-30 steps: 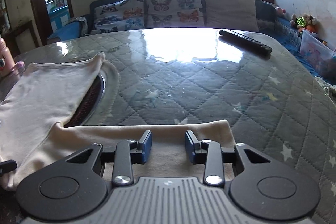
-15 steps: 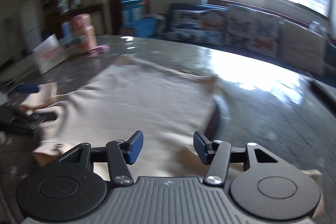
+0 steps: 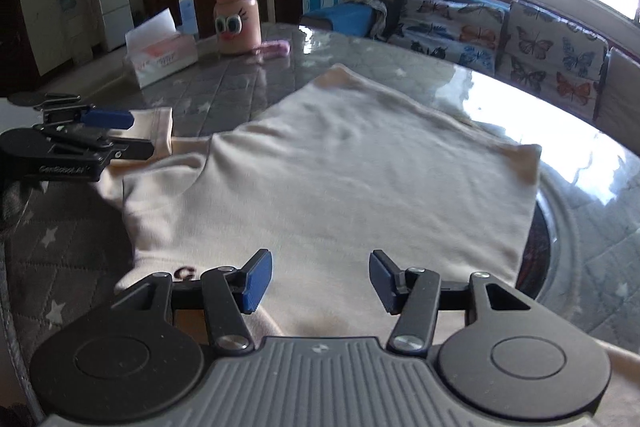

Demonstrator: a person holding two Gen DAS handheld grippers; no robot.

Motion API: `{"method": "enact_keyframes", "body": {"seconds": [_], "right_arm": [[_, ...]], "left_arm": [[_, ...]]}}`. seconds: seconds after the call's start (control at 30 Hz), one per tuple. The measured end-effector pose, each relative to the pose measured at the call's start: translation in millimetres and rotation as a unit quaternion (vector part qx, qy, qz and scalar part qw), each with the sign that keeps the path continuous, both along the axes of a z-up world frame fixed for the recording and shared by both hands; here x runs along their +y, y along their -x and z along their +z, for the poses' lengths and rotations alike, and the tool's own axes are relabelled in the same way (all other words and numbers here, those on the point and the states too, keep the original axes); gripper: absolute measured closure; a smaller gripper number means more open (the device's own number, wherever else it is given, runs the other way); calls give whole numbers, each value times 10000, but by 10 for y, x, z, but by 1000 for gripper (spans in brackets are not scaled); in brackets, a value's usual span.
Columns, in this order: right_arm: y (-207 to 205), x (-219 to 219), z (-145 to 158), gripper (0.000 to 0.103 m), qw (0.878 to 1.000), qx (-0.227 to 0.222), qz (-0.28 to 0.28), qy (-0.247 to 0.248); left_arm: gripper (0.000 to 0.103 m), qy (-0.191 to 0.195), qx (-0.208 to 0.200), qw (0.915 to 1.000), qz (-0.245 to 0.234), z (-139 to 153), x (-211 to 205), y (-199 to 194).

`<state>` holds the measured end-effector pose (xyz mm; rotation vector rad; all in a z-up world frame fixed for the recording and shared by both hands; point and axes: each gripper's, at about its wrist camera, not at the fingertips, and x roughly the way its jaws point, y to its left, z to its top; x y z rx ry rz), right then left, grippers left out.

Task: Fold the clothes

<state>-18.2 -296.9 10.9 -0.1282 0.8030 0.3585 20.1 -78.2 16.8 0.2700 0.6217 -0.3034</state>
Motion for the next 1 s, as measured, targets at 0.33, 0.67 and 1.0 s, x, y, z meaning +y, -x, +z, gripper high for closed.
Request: {"method": "enact_keyframes", "body": {"seconds": [0.33,0.67,1.0], "right_arm": [[21,26,-63,47,9999,131,37,46],[27,21,-60,47,9999,147,37,66],[18,24,-57,45,9998,172,55,79]], "left_arm": [[95,-13,26,9999,-109,-67,72,-62],[99,469,-690,9932,818,435,713,-146],[94,243,-275,9831,1796,92,1271,-152]]}}
